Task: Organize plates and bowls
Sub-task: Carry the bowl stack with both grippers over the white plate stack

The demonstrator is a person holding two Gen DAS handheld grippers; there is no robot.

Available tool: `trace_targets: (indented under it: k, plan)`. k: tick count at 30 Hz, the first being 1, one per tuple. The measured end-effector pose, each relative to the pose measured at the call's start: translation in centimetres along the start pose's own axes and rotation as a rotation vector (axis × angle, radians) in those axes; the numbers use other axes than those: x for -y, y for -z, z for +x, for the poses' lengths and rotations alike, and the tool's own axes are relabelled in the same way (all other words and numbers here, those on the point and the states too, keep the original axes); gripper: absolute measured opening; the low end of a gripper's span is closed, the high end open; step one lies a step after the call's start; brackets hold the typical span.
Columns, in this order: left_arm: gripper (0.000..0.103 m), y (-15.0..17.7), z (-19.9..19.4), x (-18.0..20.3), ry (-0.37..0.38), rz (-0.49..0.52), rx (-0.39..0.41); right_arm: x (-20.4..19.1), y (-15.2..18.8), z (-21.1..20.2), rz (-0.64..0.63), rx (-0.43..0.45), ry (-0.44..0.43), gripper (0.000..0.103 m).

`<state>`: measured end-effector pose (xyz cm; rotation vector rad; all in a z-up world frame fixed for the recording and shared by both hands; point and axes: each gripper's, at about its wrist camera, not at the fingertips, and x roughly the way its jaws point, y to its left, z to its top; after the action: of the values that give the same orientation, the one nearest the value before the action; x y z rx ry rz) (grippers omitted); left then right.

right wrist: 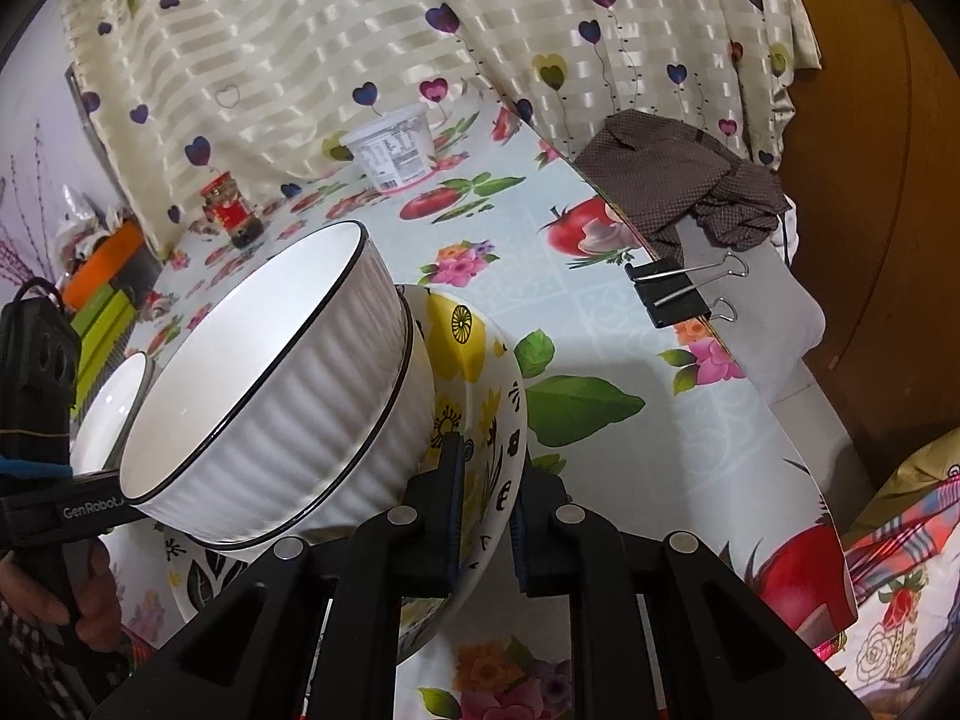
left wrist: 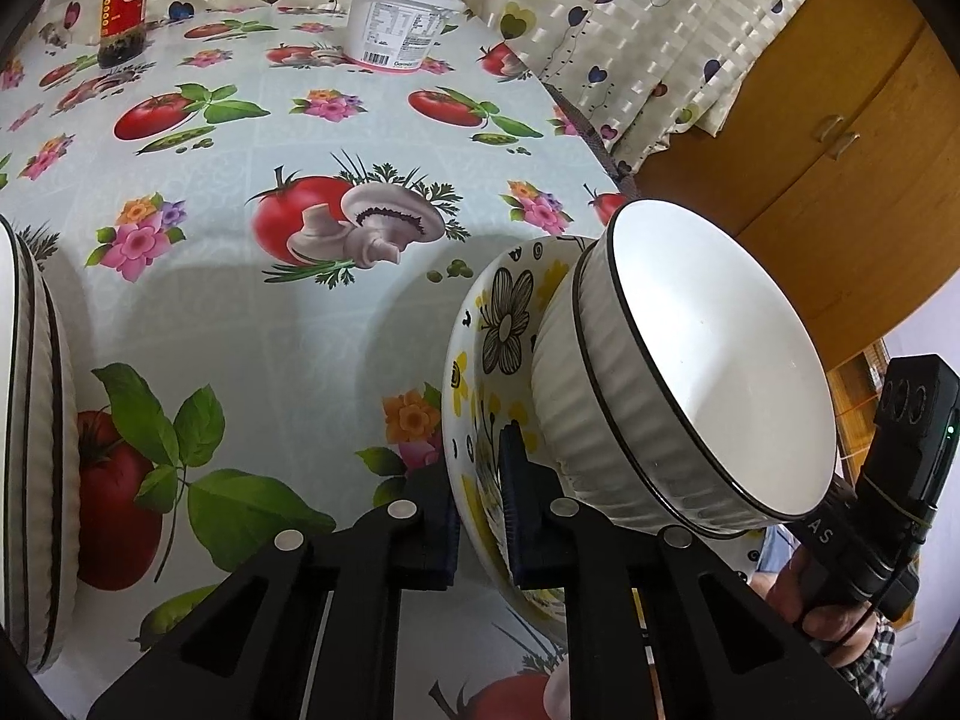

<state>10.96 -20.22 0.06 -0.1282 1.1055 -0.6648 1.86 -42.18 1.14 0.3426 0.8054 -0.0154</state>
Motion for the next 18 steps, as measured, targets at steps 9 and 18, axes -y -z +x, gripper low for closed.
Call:
trace_targets:
  k: [9,18]
  plan:
    - [0.012,-0.17,0.2,-0.05,0.007,-0.007,-0.009,0.27,-0.14,0.39,0.034,-0.016,0.0,0.014]
    - [0.012,-0.12,0.28,0.51,-0.036,0.019,-0.001,-0.24,0.02,0.22,0.026,-0.006,0.035,0.012]
